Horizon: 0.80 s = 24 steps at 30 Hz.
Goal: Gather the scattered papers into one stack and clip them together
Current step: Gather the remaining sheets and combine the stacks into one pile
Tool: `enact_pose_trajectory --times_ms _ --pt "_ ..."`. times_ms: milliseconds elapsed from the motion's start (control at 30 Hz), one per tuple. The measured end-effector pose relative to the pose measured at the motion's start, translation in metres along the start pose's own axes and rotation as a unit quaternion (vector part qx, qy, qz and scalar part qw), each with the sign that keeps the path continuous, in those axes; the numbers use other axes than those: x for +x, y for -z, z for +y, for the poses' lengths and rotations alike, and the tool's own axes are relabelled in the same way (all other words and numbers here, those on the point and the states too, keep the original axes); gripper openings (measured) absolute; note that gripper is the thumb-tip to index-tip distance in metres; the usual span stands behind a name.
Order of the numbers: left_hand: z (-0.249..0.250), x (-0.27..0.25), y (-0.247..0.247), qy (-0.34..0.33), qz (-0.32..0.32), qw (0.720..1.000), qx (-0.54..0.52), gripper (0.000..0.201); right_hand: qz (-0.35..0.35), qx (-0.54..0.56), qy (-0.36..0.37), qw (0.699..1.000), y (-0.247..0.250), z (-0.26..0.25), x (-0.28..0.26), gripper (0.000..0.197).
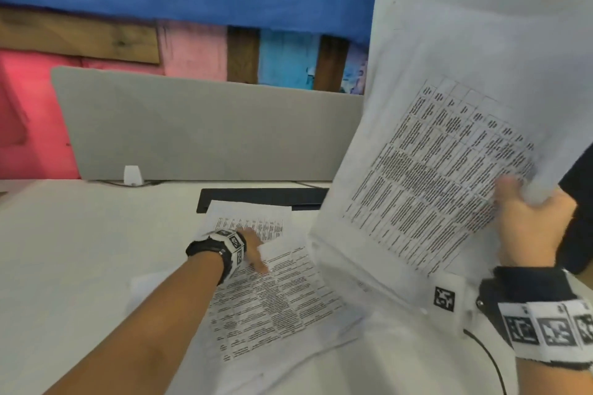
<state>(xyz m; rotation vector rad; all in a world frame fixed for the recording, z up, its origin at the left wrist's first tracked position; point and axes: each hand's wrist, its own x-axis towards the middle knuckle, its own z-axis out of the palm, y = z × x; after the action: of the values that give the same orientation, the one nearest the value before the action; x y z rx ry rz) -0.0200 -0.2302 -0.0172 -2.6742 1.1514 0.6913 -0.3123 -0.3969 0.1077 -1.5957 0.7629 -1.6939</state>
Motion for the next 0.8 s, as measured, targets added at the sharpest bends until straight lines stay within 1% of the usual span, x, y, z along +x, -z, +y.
enact_pose_trajectory --times_ms 100,200,300,400,500,600,667,733,800 --pt "0.004 -0.002 0.006 -0.001 -0.002 1.000 0.029 0.066 -0.058 0.051 -0.055 0.996 -0.001 -0.001 -0.006 0.024" --pt "0.005 0.001 0.005 -0.016 -0.008 1.000 0.015 0.071 -0.088 0.052 -0.082 0.991 -0.002 0.004 -0.011 0.022" --pt "0.008 -0.001 0.002 -0.039 -0.019 0.999 -0.024 0.060 -0.087 -0.003 -0.088 0.992 -0.004 0.013 -0.015 0.017" --pt "0.008 0.002 -0.005 -0.066 -0.019 0.997 -0.044 0.055 -0.084 -0.100 -0.084 0.988 -0.008 0.016 -0.019 0.004" --pt "0.008 -0.002 -0.010 -0.071 0.007 0.997 -0.010 0.058 -0.073 -0.194 -0.057 0.976 -0.011 0.017 -0.024 0.009" --pt "0.007 -0.005 -0.014 -0.072 0.018 0.997 -0.010 0.064 -0.056 -0.244 -0.048 0.967 -0.012 0.023 -0.031 0.023" --pt "0.007 -0.005 -0.015 -0.073 0.011 0.997 -0.035 0.061 -0.046 -0.260 -0.050 0.963 -0.012 0.029 -0.037 0.025" --pt "0.009 -0.004 -0.015 -0.074 -0.011 0.994 -0.080 0.057 -0.040 -0.267 -0.054 0.961 -0.012 0.036 -0.042 0.026" --pt "0.010 -0.003 -0.014 -0.075 -0.020 0.990 -0.120 0.055 -0.041 -0.274 -0.051 0.960 -0.011 0.039 -0.047 0.027"
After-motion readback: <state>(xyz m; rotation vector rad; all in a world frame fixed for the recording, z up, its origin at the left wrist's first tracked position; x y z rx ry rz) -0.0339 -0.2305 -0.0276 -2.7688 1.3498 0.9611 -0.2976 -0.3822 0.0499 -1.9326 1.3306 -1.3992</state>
